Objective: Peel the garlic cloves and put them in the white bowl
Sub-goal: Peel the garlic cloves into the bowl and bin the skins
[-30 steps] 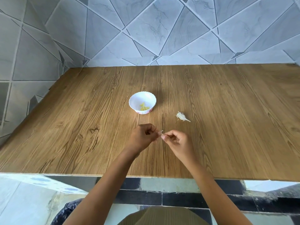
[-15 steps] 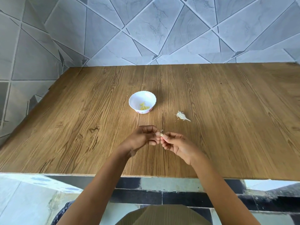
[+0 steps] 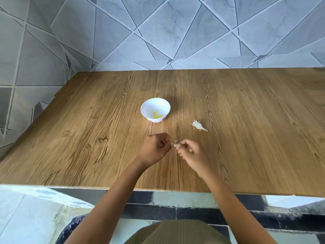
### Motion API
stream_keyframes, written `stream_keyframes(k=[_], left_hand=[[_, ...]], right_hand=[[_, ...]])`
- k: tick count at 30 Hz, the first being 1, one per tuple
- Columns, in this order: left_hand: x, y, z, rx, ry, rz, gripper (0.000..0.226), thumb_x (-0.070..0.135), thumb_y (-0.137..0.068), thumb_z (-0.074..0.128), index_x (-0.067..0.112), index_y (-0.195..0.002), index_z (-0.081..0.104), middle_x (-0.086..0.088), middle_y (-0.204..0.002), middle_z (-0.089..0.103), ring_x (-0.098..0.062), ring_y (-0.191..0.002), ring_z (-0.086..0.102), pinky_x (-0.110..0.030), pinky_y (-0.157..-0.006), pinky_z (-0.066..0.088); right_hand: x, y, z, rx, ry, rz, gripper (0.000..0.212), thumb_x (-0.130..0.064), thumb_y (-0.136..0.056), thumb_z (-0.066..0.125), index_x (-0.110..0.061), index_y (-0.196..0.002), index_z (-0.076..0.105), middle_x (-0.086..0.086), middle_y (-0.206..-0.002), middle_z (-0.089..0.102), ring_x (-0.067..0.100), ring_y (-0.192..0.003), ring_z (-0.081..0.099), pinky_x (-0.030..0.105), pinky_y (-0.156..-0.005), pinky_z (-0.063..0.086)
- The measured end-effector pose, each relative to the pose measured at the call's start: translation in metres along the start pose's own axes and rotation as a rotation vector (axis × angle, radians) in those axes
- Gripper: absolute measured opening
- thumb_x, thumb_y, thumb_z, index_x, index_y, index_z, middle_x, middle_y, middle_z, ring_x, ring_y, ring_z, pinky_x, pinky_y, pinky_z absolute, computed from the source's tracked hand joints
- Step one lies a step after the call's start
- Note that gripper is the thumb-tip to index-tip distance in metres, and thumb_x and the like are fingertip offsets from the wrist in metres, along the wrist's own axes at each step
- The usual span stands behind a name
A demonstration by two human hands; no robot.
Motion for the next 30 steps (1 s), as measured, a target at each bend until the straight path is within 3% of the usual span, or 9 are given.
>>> stream_keyframes(k=[3, 5, 9, 13, 16, 18, 21, 26, 30], left_hand=[[-0.005, 0.000, 0.001, 0.095, -0.003, -0.078, 0.009, 0.008, -0.085, 0.065, 0.004, -0.078, 0.066, 0.005, -0.064, 0.061, 0.000, -0.057, 0.054, -0.012, -0.058, 0.040], [-0.009, -0.001, 0.001, 0.046, 0.190, -0.222, 0.013, 0.008, -0.088, 0.062, -0.001, -0.078, 0.064, -0.008, -0.066, 0.063, -0.010, -0.059, 0.055, -0.024, -0.059, 0.045], [-0.004, 0.002, 0.004, -0.053, 0.556, -0.403, 0.016, 0.007, -0.092, 0.056, 0.002, -0.079, 0.063, -0.008, -0.068, 0.062, -0.010, -0.057, 0.056, -0.018, -0.055, 0.045], [-0.008, 0.001, -0.003, 0.105, 0.304, -0.319, 0.016, 0.009, -0.089, 0.062, -0.001, -0.078, 0.066, -0.009, -0.066, 0.065, -0.013, -0.055, 0.056, -0.021, -0.055, 0.044], [-0.013, 0.000, -0.004, 0.060, -0.074, -0.217, 0.024, 0.021, -0.091, 0.061, 0.004, -0.076, 0.069, -0.007, -0.067, 0.067, -0.019, -0.062, 0.060, -0.027, -0.058, 0.043], [-0.014, 0.000, -0.004, 0.053, -0.143, -0.208, 0.023, 0.023, -0.090, 0.063, 0.007, -0.075, 0.070, 0.001, -0.069, 0.067, -0.012, -0.064, 0.061, -0.024, -0.060, 0.044], [-0.012, 0.002, -0.007, 0.115, -0.031, -0.214, 0.009, 0.013, -0.078, 0.074, 0.013, -0.073, 0.067, 0.011, -0.069, 0.065, -0.002, -0.061, 0.058, -0.014, -0.059, 0.046], [-0.008, 0.001, 0.000, -0.002, 0.438, -0.308, 0.012, 0.002, -0.087, 0.064, 0.008, -0.097, 0.068, -0.007, -0.078, 0.070, -0.012, -0.069, 0.066, -0.022, -0.065, 0.053], [-0.006, -0.001, 0.000, -0.069, 0.467, -0.295, 0.012, 0.005, -0.086, 0.065, 0.003, -0.097, 0.069, -0.007, -0.079, 0.071, -0.013, -0.071, 0.067, -0.021, -0.065, 0.052]], right_hand=[[-0.004, 0.001, 0.000, 0.132, 0.153, -0.187, 0.016, -0.012, -0.089, 0.062, -0.016, -0.073, 0.058, -0.009, -0.062, 0.055, 0.002, -0.056, 0.050, 0.014, -0.054, 0.038], [-0.001, -0.002, -0.001, 0.055, -0.107, -0.024, 0.014, -0.012, -0.090, 0.060, -0.013, -0.076, 0.062, -0.003, -0.066, 0.059, 0.001, -0.058, 0.052, 0.016, -0.057, 0.043], [0.004, 0.000, 0.005, -0.137, -0.653, 0.321, 0.017, -0.008, -0.094, 0.052, -0.004, -0.082, 0.064, 0.004, -0.069, 0.061, 0.009, -0.060, 0.056, 0.017, -0.056, 0.047], [0.010, 0.000, 0.000, -0.029, -0.460, 0.246, 0.015, -0.012, -0.093, 0.057, -0.006, -0.084, 0.067, 0.002, -0.071, 0.063, 0.009, -0.064, 0.056, 0.017, -0.059, 0.048], [0.010, 0.000, -0.002, -0.022, -0.462, 0.202, 0.011, -0.012, -0.090, 0.061, -0.008, -0.084, 0.069, 0.002, -0.073, 0.066, 0.008, -0.066, 0.059, 0.018, -0.064, 0.050], [0.010, 0.000, -0.002, -0.014, -0.450, 0.178, 0.007, -0.011, -0.089, 0.063, -0.009, -0.085, 0.069, 0.002, -0.075, 0.067, 0.006, -0.066, 0.060, 0.017, -0.064, 0.050], [0.008, 0.000, -0.003, 0.010, -0.428, 0.143, 0.005, -0.008, -0.087, 0.064, -0.008, -0.088, 0.070, 0.004, -0.076, 0.068, 0.003, -0.064, 0.060, 0.015, -0.064, 0.050], [0.006, 0.000, -0.003, 0.012, -0.429, 0.106, 0.005, -0.008, -0.087, 0.064, -0.008, -0.089, 0.069, 0.002, -0.075, 0.068, 0.003, -0.063, 0.060, 0.016, -0.063, 0.050], [0.004, 0.000, -0.003, -0.031, -0.406, 0.064, 0.007, -0.008, -0.089, 0.062, -0.006, -0.090, 0.069, 0.003, -0.075, 0.067, 0.005, -0.065, 0.060, 0.016, -0.063, 0.050]])
Point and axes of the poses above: each hand's wrist, its own y-axis away from the middle knuckle, its own z-axis out of the palm, x = y × z, the point moved 4 cm from there along -y, towards the middle knuckle
